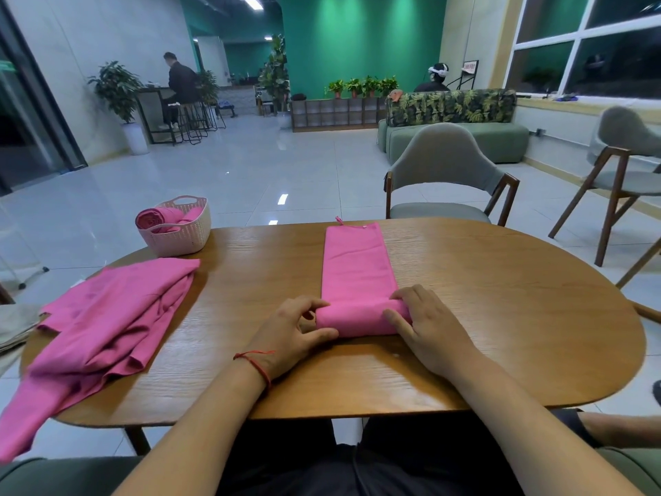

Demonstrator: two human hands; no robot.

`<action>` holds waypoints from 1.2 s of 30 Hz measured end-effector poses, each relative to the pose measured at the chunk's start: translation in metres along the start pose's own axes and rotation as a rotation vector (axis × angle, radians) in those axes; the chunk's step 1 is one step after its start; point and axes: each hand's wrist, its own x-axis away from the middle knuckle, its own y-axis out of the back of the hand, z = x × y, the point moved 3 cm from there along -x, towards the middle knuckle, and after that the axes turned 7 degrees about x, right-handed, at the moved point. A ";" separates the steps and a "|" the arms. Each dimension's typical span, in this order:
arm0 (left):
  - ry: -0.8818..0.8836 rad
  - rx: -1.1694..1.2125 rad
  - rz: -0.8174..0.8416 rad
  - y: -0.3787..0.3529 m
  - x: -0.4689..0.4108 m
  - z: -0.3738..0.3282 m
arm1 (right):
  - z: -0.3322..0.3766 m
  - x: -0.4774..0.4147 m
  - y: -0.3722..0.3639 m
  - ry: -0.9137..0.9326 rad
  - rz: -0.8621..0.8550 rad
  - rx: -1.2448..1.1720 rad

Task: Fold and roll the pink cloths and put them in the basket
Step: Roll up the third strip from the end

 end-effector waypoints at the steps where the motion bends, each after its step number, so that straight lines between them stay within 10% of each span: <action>1: 0.016 0.011 0.008 -0.001 -0.001 0.002 | 0.001 0.000 0.000 0.001 0.009 0.030; 25: 0.017 0.088 0.095 -0.010 -0.006 0.003 | 0.009 0.003 0.014 -0.217 0.071 0.137; 36: 0.051 0.047 0.087 -0.013 -0.016 -0.011 | 0.011 0.012 0.008 0.027 -0.132 0.135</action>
